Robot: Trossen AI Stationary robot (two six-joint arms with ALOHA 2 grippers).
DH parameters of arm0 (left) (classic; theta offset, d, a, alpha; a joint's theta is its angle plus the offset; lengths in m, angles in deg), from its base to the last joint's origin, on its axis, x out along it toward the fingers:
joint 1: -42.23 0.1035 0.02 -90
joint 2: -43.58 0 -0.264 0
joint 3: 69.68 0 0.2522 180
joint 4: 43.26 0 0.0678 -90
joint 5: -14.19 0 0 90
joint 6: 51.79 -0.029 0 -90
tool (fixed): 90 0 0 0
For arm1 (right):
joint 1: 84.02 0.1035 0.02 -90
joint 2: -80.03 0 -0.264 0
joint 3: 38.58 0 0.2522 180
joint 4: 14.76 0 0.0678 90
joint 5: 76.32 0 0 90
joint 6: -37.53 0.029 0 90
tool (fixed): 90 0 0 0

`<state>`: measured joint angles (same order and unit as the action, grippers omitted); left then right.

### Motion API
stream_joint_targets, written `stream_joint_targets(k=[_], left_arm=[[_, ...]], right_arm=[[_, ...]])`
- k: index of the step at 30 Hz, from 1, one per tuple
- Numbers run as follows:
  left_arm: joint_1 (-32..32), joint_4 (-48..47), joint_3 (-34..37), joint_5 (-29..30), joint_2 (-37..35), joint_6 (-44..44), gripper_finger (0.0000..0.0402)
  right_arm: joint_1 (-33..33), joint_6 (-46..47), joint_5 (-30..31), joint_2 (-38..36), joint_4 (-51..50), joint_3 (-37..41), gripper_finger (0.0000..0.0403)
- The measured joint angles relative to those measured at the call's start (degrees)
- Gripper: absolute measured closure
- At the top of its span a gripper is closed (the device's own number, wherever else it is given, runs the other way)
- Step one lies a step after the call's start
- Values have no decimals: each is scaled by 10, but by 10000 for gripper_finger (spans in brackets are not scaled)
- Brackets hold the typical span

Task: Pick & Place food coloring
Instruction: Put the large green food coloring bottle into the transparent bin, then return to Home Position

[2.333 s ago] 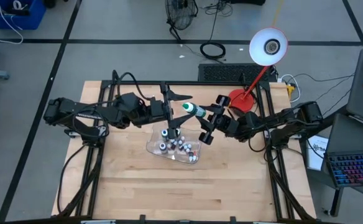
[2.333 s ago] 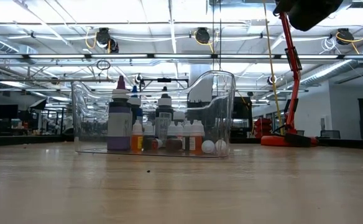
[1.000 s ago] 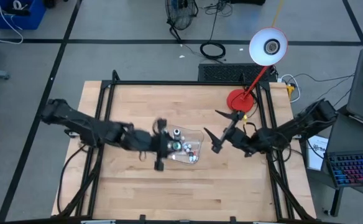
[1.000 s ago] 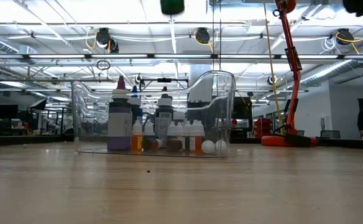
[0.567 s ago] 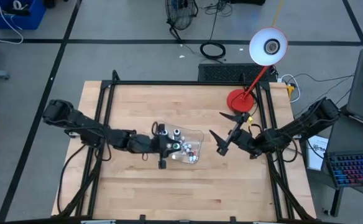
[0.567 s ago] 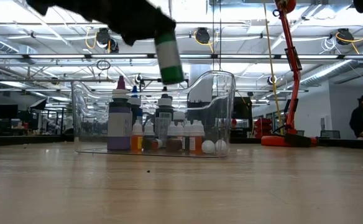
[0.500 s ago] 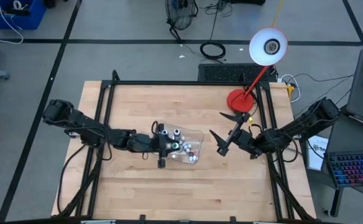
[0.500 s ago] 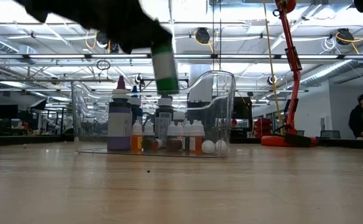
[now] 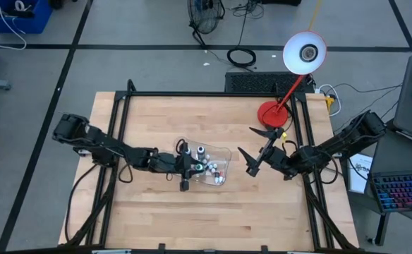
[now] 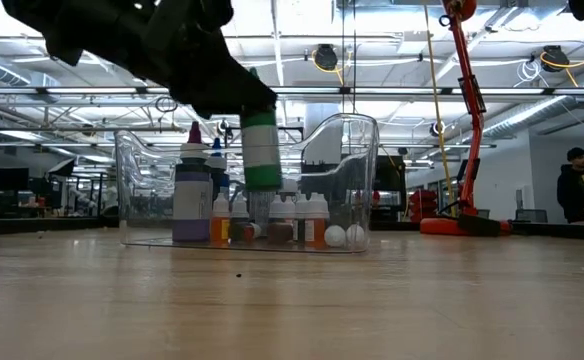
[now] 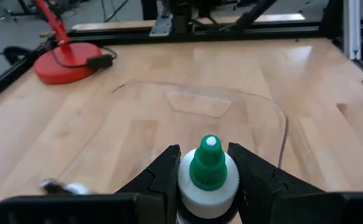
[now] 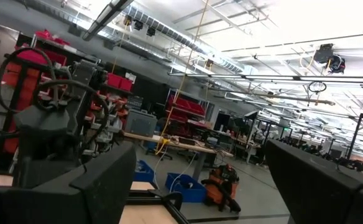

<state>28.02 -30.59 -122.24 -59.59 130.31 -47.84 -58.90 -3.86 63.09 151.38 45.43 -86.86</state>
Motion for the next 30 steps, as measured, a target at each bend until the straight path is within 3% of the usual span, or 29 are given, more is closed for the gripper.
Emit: stream_joint_targets(k=[8,18,25,30], left_arm=[[5,71,0,-11,64,7,286],[7,73,0,-13,85,27,285],[7,83,0,-12,82,41,147],[7,106,0,-12,77,67,83]], right_arm=[[0,-1,0,0,3,0,62],[0,-13,0,0,8,0,62],[0,-13,0,0,8,0,62],[0,-13,0,0,8,0,62]])
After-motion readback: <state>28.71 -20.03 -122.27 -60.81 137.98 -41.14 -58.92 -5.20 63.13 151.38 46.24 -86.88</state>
